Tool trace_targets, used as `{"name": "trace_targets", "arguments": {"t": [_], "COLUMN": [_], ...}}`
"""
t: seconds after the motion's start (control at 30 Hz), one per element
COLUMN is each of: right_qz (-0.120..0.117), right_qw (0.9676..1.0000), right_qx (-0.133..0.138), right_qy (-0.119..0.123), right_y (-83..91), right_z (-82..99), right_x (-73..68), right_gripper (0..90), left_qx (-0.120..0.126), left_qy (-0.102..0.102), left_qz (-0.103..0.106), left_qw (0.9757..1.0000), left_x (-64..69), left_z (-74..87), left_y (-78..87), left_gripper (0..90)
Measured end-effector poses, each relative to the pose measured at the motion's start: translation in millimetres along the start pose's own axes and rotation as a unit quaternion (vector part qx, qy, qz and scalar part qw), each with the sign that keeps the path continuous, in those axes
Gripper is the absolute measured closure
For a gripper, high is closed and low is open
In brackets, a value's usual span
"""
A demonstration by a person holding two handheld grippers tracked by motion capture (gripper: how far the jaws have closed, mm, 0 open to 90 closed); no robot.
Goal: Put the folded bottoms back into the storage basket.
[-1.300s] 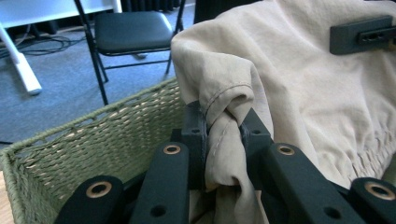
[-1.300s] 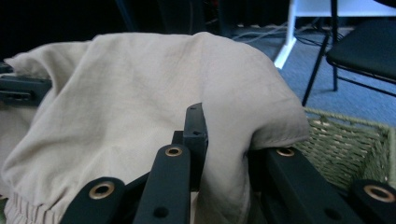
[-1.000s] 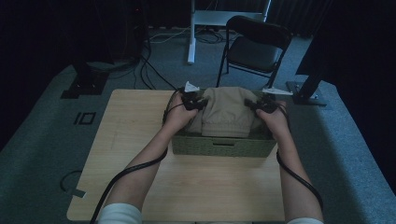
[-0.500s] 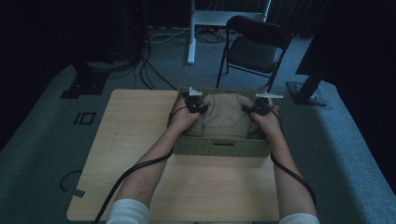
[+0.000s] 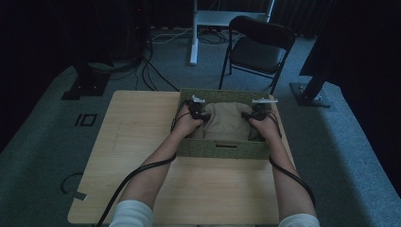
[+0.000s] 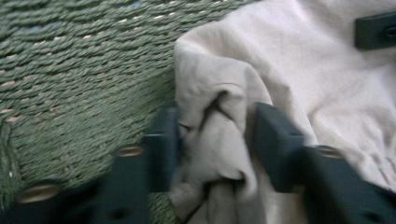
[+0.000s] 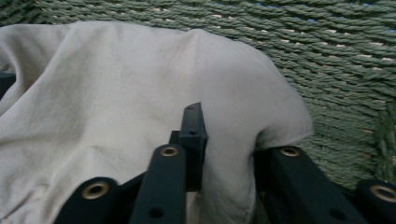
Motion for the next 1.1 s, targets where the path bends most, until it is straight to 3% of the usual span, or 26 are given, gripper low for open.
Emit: {"name": "trace_targets", "arguments": {"t": [0.13, 0.2, 0.23, 0.33, 0.4, 0.43, 0.53, 0.67, 0.73, 0.87, 1.0, 1.1], "right_qz": [0.002, 0.001, 0.001, -0.003, -0.002, 0.003, 0.010, -0.003, 0.000, 0.000, -0.003, 0.002], "right_qw": [1.0000, 0.9999, 0.9999, 0.9995, 0.9996, 0.9998, 0.9997, 0.9999, 0.9998, 0.9998, 0.9997, 0.9995], "right_qx": [-0.007, -0.014, -0.014, -0.025, -0.024, -0.009, -0.003, 0.007, 0.013, 0.014, 0.020, 0.031], "right_qy": [-0.006, -0.009, -0.009, 0.018, 0.014, 0.016, 0.024, 0.008, 0.013, 0.015, 0.010, 0.007], "right_y": [-2.1, -3.3, -3.3, -4.8, -4.3, -3.2, -0.4, 4.5, 9.5, 17.8, 27.2, 35.1], "right_z": [0.9, 1.6, 1.6, 3.0, 2.9, 2.2, 0.4, -3.1, -5.8, -8.8, -12.2, -15.5], "right_x": [1.2, 2.9, 2.9, 4.5, 4.6, 4.7, 3.5, 2.0, 1.1, -2.1, -6.6, -9.2], "right_gripper": [57.0, 47.6, 47.6, 30.0, 26.6, 19.8, 17.4, 16.3, 14.1, 13.9, 13.8, 13.7], "left_qx": [-0.015, -0.013, -0.013, -0.010, -0.007, -0.005, -0.006, 0.003, 0.006, 0.009, 0.014, 0.008], "left_qy": [-0.012, 0.001, 0.001, 0.009, 0.009, 0.006, 0.007, 0.012, 0.011, 0.013, 0.006, -0.004], "left_qz": [-0.001, -0.004, -0.004, -0.011, -0.016, -0.025, -0.026, -0.031, -0.031, -0.024, -0.004, -0.005], "left_qw": [0.9998, 0.9999, 0.9999, 0.9998, 0.9998, 0.9997, 0.9996, 0.9994, 0.9994, 0.9996, 0.9999, 0.9999], "left_x": [-0.4, -1.7, -1.7, -2.7, -2.9, -3.2, -3.0, -3.9, -5.3, -3.7, 0.8, 2.4], "left_z": [4.3, 5.4, 5.4, 5.2, 4.2, 2.0, -0.1, -4.1, -7.4, -10.7, -14.6, -16.0], "left_y": [-4.0, -4.8, -4.8, -5.7, -5.5, -4.0, -1.3, 7.6, 15.5, 24.2, 37.6, 44.8], "left_gripper": [43.0, 43.3, 43.1, 37.1, 32.0, 28.9, 25.6, 19.3, 18.0, 18.0, 17.9, 17.9]}}
Point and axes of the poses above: each handheld gripper's, and its own axes: y roughly backward along the jaws, z roughly out of its underside, x roughly to its right, the point moved 1 cm from there along -y, roughly forward along the jaws, and after that the axes turned 7 degrees about -y, right-handed, at the moved point
